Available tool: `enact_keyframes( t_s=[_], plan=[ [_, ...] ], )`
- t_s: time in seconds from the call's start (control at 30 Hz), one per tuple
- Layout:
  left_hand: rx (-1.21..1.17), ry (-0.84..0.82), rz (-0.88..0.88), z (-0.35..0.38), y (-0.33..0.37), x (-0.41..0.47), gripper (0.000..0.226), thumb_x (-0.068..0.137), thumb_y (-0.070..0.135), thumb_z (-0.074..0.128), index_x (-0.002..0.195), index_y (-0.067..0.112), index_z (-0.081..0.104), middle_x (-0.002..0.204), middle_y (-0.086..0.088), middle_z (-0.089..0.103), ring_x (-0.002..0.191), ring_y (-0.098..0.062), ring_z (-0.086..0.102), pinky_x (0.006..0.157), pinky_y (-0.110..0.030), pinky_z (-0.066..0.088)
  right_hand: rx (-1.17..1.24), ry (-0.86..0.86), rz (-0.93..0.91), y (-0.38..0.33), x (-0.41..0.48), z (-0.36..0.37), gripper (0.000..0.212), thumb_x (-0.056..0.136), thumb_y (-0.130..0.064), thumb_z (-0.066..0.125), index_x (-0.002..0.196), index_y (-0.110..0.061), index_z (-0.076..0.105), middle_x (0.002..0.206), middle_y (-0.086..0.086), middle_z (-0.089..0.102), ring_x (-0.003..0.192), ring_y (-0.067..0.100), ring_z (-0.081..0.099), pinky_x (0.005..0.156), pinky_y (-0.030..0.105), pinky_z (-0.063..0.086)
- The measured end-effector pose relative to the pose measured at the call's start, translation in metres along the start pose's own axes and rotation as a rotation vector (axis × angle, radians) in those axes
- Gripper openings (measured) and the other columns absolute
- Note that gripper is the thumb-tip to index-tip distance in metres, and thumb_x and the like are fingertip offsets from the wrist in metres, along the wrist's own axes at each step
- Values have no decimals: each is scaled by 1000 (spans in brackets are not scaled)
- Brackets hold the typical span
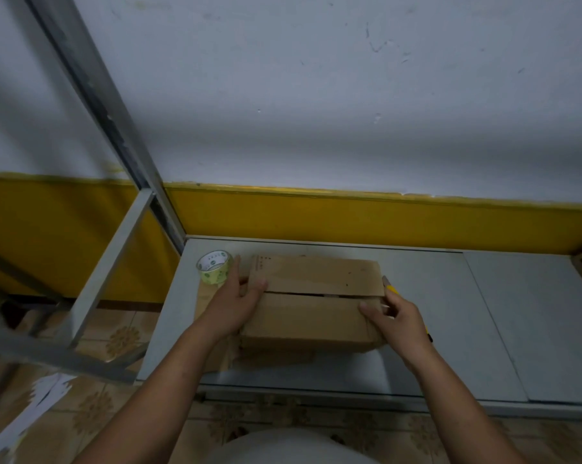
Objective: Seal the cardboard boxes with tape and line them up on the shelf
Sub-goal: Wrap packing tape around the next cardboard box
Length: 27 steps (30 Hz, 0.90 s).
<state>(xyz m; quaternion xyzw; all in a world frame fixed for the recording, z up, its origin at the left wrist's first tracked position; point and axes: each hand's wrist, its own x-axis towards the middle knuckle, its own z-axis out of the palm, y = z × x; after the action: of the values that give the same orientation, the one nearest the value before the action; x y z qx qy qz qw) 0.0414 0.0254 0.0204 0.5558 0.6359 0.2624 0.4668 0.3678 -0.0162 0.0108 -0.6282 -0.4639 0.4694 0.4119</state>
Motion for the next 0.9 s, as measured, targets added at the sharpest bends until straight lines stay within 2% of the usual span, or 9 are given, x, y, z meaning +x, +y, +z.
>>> enact_keyframes(
  t_s=[0.13,0.33,0.43,0.5,0.57,0.6,0.67,0.77,0.9],
  plan=[
    [44,45,188,-9,10,-13,56,101,53,60,152,37,46,136,20,58,123,-5,59,82,-16,51,-8,91,-123,-19,-12,-7,38,86,-13,82,121,-23,71,102,-8,77,94,7,72,66,14,54],
    [69,110,331,-32,17,-23,93,84,38,84,158,47,29,139,25,44,119,10,50,86,-12,53,-109,269,-244,-29,-11,-9,72,73,-12,92,135,-30,60,110,-9,67,67,6,55,58,25,55],
    [114,74,320,-27,9,-7,110,83,21,89,163,42,16,142,13,37,122,5,39,87,3,42,-174,279,-307,-23,1,1,72,75,-11,91,133,-35,54,117,-8,61,91,0,61,69,27,57],
    [138,120,328,-20,-2,9,111,84,16,88,165,39,16,147,6,35,131,-6,37,101,-10,48,-177,282,-337,-14,8,13,69,79,-6,87,131,-34,52,118,-12,55,104,-2,58,74,27,59],
    [128,185,364,-12,-16,22,108,85,12,87,165,37,20,144,9,36,137,-19,41,107,-43,55,-101,290,-334,-1,17,27,64,82,0,83,132,-28,52,120,-13,52,111,1,57,80,30,61],
    [125,221,378,-7,-22,26,105,85,12,87,164,36,22,140,12,37,136,-21,43,106,-50,54,-59,286,-318,6,22,34,62,84,1,81,133,-24,52,124,-11,52,114,3,57,83,35,62],
    [130,294,372,5,-28,27,98,87,13,86,162,33,26,137,14,36,129,-14,44,104,-45,51,-11,228,-271,19,31,47,67,83,-6,84,139,-21,49,131,-9,52,121,6,56,91,38,61],
    [77,352,337,20,-48,25,89,89,6,80,158,33,31,142,6,40,126,-10,47,106,-46,51,22,102,-117,31,36,56,95,70,-31,96,146,-23,40,139,-12,50,128,3,51,99,28,54],
    [21,383,332,33,-60,17,83,92,6,79,156,33,34,145,1,44,130,-5,48,109,-39,49,178,127,15,47,34,55,76,77,-74,72,132,-25,51,132,-3,60,121,10,60,102,39,55]
  ],
)
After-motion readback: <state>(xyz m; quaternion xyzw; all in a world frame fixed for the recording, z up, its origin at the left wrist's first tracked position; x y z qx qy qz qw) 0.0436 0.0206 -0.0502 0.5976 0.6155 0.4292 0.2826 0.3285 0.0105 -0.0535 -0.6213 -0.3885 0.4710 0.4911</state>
